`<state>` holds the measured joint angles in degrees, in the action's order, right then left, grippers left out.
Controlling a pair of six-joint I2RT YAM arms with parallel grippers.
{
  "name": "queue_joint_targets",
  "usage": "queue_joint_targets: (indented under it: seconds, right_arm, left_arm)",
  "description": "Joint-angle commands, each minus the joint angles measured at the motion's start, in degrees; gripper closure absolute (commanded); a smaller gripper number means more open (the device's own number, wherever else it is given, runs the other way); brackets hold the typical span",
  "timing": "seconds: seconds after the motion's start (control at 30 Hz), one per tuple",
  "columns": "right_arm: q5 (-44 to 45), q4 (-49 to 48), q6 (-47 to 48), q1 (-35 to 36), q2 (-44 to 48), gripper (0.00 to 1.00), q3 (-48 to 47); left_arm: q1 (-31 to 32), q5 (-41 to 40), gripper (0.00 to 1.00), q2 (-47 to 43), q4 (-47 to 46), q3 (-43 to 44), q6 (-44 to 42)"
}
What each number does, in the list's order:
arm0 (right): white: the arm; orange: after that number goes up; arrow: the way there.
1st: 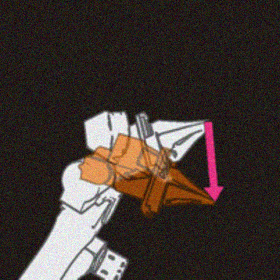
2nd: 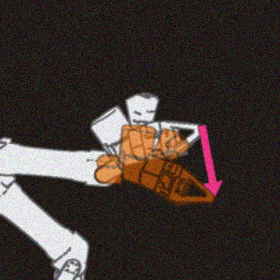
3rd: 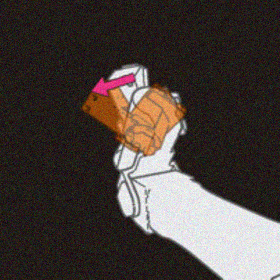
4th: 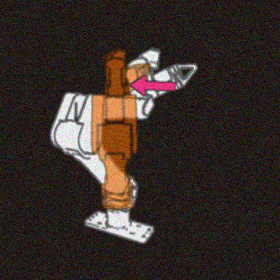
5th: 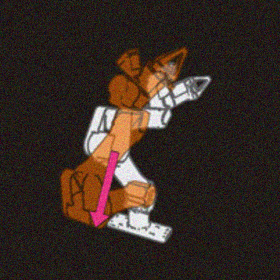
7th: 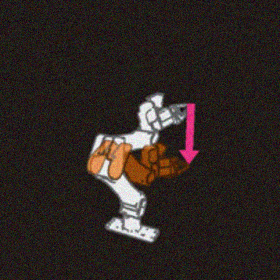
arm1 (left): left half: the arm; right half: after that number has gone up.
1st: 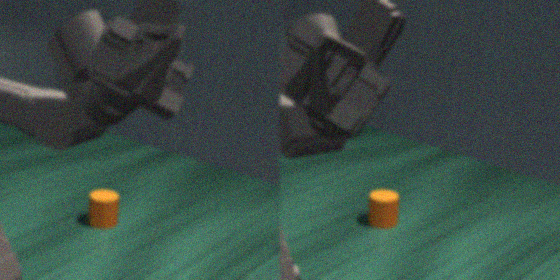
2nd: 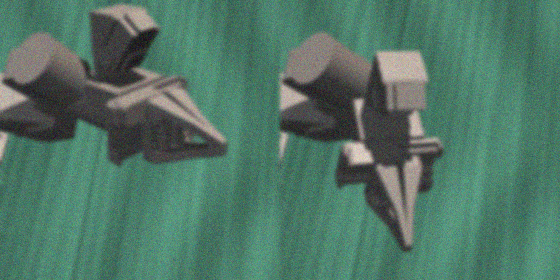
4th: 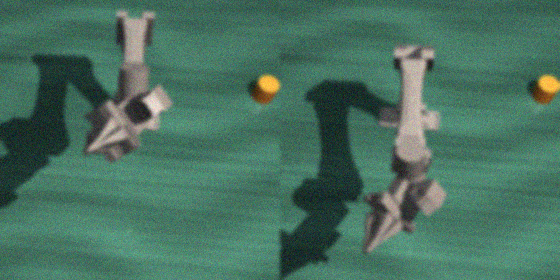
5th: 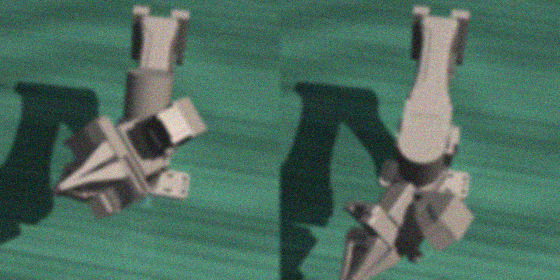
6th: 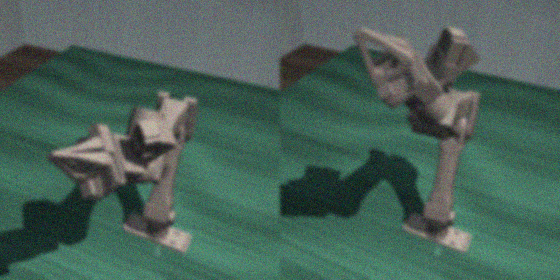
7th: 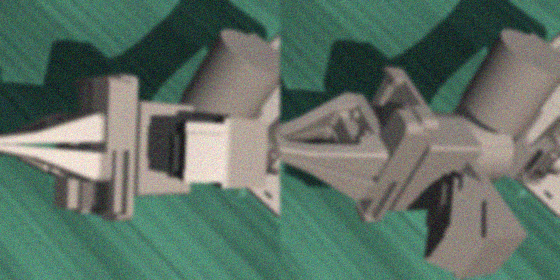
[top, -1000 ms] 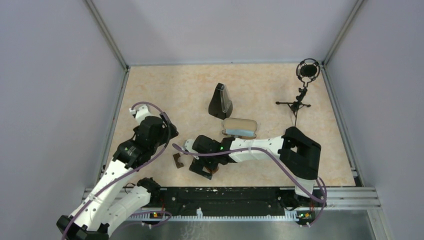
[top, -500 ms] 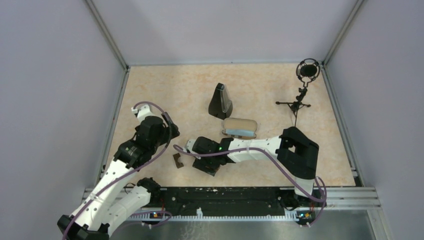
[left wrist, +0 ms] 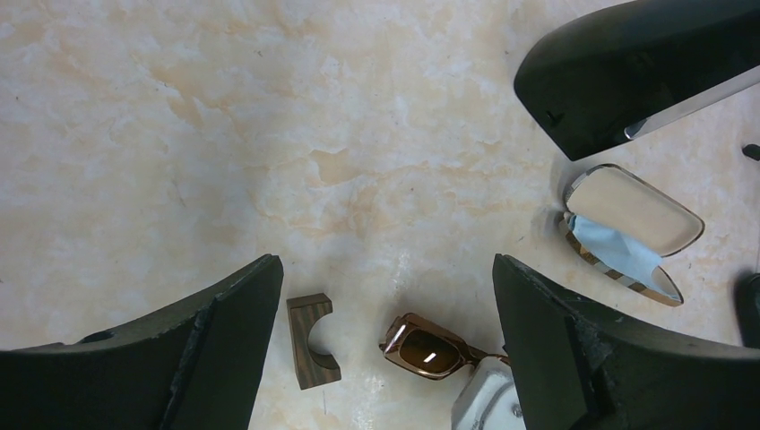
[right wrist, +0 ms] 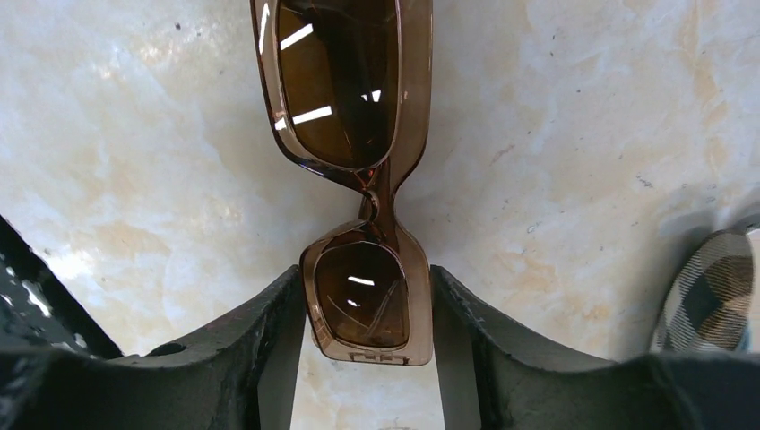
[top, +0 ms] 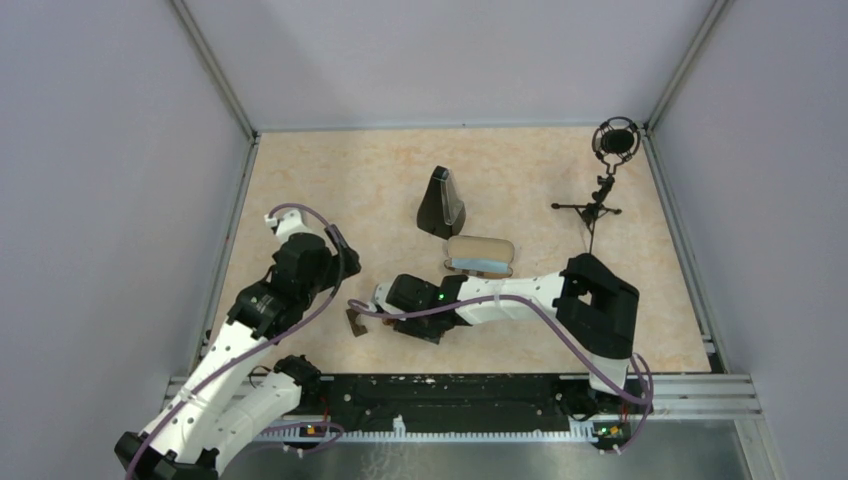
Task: Organize the sunglasses
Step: Pick up the sunglasses from the center of the board, then place the sunglasses in the sunglasses case.
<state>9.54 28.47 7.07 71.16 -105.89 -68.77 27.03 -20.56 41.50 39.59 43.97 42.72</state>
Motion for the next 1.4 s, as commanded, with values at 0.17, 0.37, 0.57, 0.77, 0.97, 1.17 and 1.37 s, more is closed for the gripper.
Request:
queue_joint_targets:
  seconds: [0.17, 0.37, 0.57, 0.77, 0.97, 1.17, 1.37]
  right_arm:
    - [1.9, -0.18, 9.69, -0.57, 11.81, 0.64, 3.4]
    - [-5.12, 6.1, 13.27, -3.5, 14.55, 0.71, 2.28]
    - [-14.38, 13.27, 19.62, -14.52, 20.6, 0.74, 0.7]
    - [-22.46, 22.92, 27.96, -25.59, 22.52, 0.75, -6.71]
    - [-26.73, 26.88, 32.89, -34.34, 16.67, 0.78, -12.74]
    - [-30.99, 28.99, 35.58, -40.69, 8.82, 0.83, -16.77]
    - [-33.64, 30.56, 37.54, -44.36, 4.08, 0.85, -19.15]
  left_arm:
    - [-0.22, 2.26, 0.07, 0.73, -5.39, -1.36, -2.32]
    - [-0.24, 4.83, 0.07, 1.31, -7.04, -1.64, -3.55]
    - [-0.22, 6.2, 0.08, 1.01, -7.82, -2.22, -5.87]
    - [-0.22, 10.45, 0.1, 2.36, -10.33, -3.69, -7.42]
    - [-0.22, 15.36, 0.19, 3.58, -13.13, -5.83, -8.12]
    - [-0.23, 17.4, 0.19, 3.81, -12.98, -6.48, -9.85]
    - [-0.21, 17.9, 0.19, 4.33, -13.07, -6.57, -10.46]
